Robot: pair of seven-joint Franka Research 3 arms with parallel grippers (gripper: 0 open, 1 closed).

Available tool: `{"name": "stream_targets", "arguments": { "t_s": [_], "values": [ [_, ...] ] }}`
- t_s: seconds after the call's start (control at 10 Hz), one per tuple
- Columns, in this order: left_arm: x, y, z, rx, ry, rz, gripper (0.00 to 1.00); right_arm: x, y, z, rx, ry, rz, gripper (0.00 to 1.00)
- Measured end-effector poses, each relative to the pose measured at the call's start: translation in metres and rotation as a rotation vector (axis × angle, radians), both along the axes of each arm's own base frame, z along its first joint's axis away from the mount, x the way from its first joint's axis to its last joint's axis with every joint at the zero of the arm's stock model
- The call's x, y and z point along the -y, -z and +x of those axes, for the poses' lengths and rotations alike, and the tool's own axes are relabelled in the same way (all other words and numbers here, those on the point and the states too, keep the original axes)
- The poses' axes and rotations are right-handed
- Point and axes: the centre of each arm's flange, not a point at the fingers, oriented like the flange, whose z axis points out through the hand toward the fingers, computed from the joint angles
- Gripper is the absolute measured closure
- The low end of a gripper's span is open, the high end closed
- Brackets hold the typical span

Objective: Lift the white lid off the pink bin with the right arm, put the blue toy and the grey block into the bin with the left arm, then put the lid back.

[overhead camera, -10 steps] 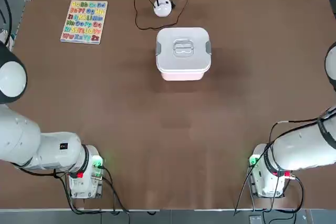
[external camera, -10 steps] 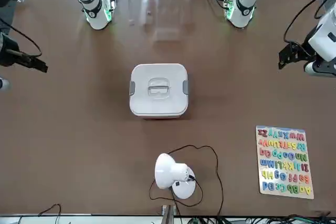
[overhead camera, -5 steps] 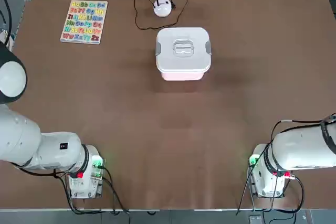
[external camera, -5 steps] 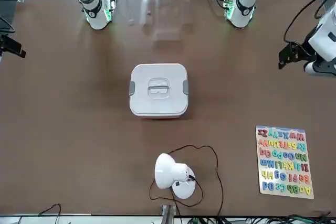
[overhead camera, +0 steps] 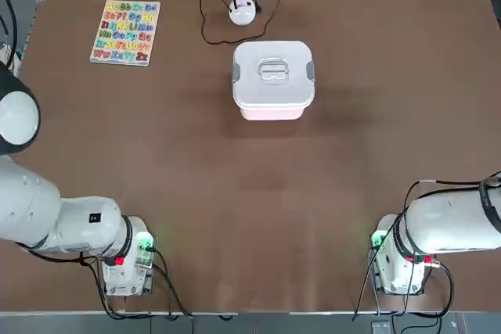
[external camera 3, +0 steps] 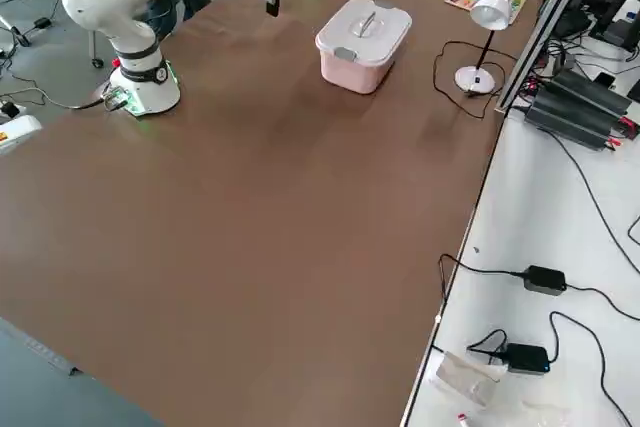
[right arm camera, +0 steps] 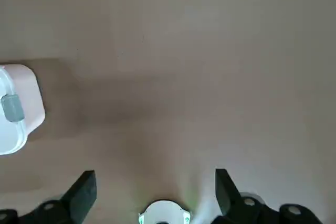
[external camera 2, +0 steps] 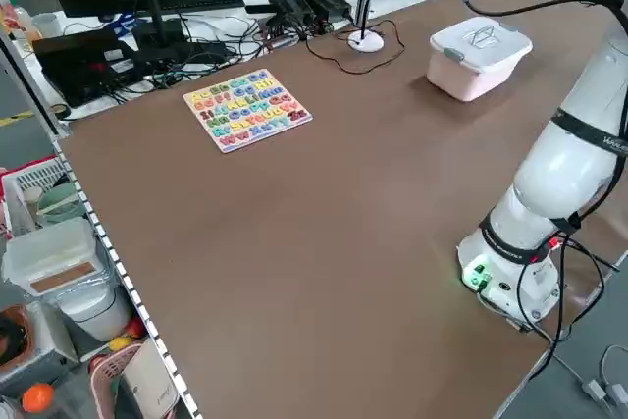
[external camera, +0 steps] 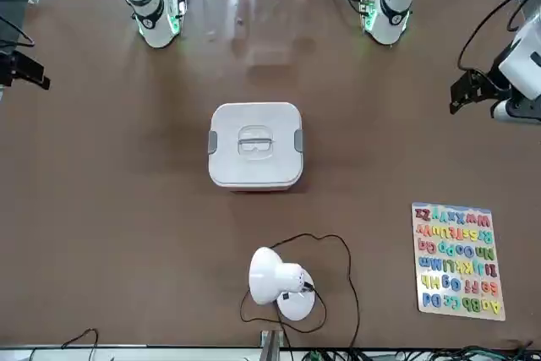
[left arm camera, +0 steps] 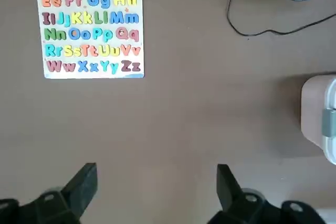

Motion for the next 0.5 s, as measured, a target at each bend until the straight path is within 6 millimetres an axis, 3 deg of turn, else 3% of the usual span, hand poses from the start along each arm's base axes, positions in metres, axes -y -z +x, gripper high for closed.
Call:
{"name": "stream_targets", "arguments": {
  "t_s": [0.5],
  "values": [
    [-0.0011,-0.0011,0.0007,0.007,-0.002,0.0,0.0,-0.0004,-0.0014,0.0031,0.025,-0.002,-0.002,0.0]
  ]
}}
